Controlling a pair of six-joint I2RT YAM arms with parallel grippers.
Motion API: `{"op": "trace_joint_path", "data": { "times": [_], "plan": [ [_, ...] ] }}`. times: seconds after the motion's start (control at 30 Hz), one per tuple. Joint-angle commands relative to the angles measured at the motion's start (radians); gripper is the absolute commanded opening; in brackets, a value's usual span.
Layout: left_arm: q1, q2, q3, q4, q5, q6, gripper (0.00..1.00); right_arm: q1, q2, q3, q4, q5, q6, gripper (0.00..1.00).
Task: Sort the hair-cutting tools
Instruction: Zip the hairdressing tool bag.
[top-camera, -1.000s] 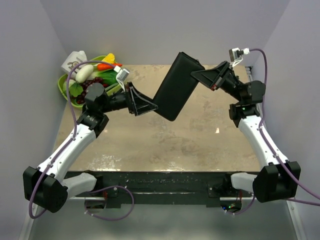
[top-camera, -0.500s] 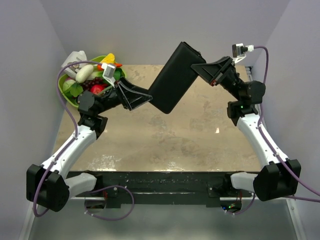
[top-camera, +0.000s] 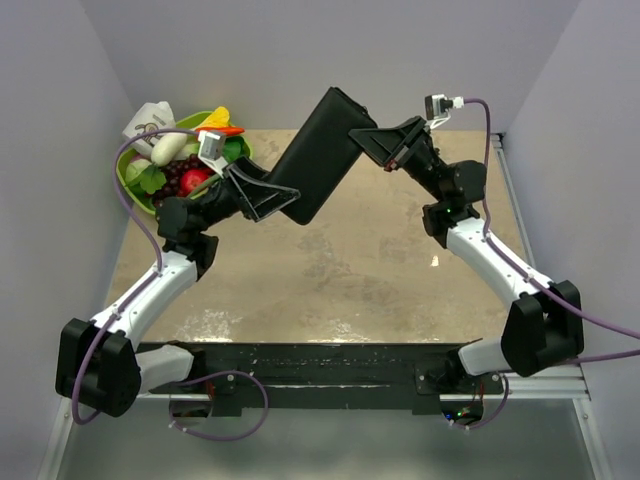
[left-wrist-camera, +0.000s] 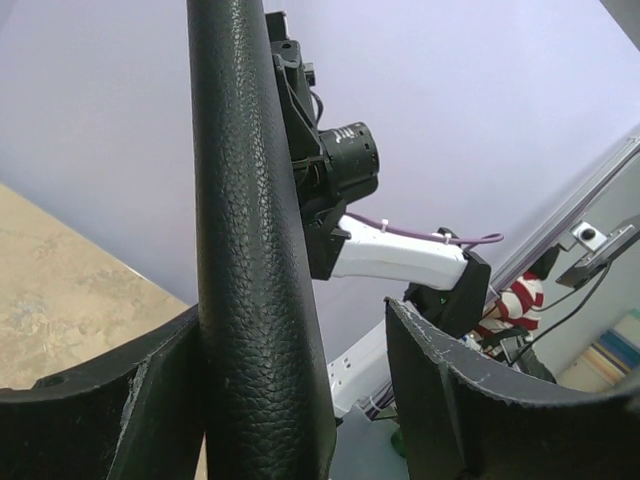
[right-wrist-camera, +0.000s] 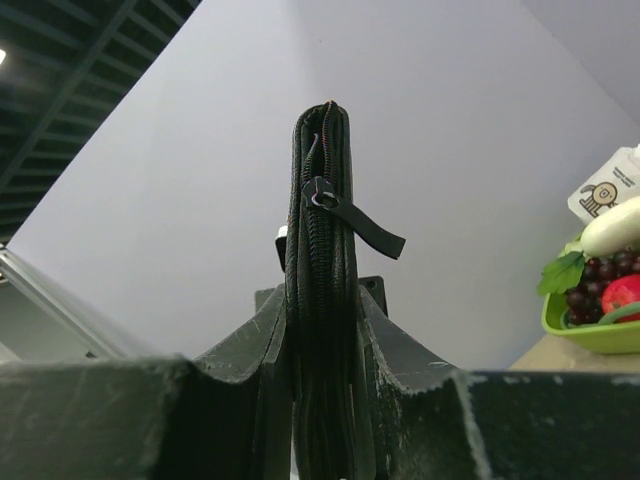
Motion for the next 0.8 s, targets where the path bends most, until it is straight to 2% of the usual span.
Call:
{"op": "trace_joint_path", "data": {
  "times": [0.0, 0.17, 0.23, 0.37, 0.77],
  "plan": [
    [0.004, -0.005, -0.006, 0.095, -0.027, -0.024, 0.68, 0.011, -0.078, 0.017, 0.04, 0.16, -0.066, 0.0],
    [0.004, -0.005, -0.016, 0.093, -0.044, -0.024, 0.68, 0.028, -0.118, 0.011, -0.003, 0.201, -0.121, 0.0],
    [0.004, -0.003, -0.019, 0.092, -0.058, -0.023, 0.66, 0.04, -0.136, 0.012, -0.078, 0.223, -0.165, 0.0],
    [0.004, 0.007, -0.015, 0.095, -0.071, -0.029, 0.56, 0.069, -0.15, -0.003, -0.09, 0.246, -0.202, 0.0],
    [0.004, 0.02, -0.002, 0.107, -0.09, -0.03, 0.55, 0.149, -0.138, -0.011, -0.092, 0.255, -0.236, 0.0]
  ]
}}
